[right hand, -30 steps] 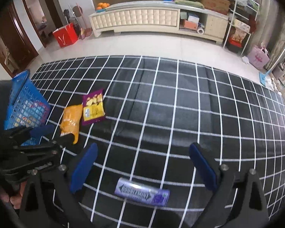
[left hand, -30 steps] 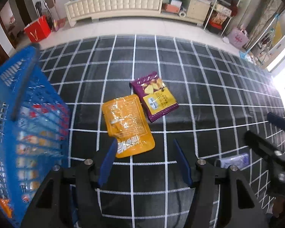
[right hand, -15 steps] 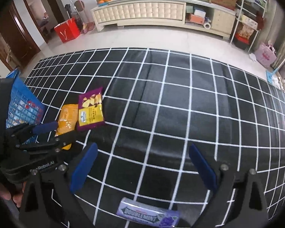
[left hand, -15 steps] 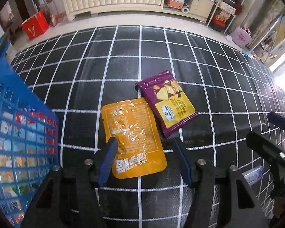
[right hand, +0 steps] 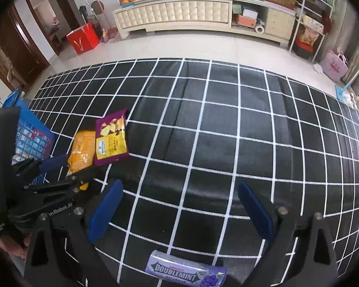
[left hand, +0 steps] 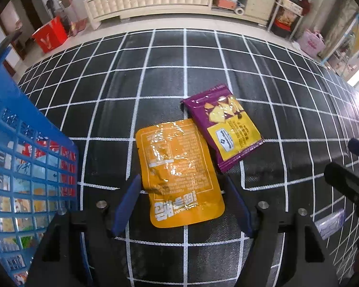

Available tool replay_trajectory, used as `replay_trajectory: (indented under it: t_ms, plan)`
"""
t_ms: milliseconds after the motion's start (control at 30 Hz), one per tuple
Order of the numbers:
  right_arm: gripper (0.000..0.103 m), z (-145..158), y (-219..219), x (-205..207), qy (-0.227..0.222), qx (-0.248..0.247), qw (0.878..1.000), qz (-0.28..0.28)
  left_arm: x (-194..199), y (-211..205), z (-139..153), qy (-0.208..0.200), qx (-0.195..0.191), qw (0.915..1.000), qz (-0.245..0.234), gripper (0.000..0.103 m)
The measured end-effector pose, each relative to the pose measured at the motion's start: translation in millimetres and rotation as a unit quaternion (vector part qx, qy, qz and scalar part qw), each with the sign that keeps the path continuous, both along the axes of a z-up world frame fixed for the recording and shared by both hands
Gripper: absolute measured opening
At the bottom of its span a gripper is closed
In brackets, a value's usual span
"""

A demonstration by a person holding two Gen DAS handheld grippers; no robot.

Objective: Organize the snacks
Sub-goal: 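Lower the left gripper onto the orange sauce packet and close it, then grasp the purple chip bag with the right gripper while the left holds the orange packet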

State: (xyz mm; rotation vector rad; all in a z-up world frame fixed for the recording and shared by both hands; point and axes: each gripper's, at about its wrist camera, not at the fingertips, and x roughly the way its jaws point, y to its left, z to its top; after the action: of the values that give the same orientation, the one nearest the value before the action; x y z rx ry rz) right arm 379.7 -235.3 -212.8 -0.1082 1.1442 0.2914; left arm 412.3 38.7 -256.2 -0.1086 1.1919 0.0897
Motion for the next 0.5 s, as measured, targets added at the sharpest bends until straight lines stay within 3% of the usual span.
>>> replay_trajectory:
  t_ms: [67,200,267,500]
  plan:
    - [0.099,-0.7,3.5,3.8,0.003,-0.001,1.000,-0.001,4.1,1.2,2.3,0.000,-0.004,1.0000,0.003,0.055]
    - [0.099,-5.2,15.2,16.5,0.015,-0.007,1.000,0.004,-0.7,2.9,7.3,-0.006,-0.033,0.9994,0.001,0.026]
    - [0.099,-8.1,23.5,24.2,0.023,-0.010,1.000,0.012,-2.5,4.0,11.7,-0.012,-0.044,0.9990,0.005,0.017]
    - [0.099,-19.4,60.6,41.5,0.039,0.003,0.997,0.060,-14.5,7.9,18.2,-0.027,-0.063,0.9975,0.015,0.012]
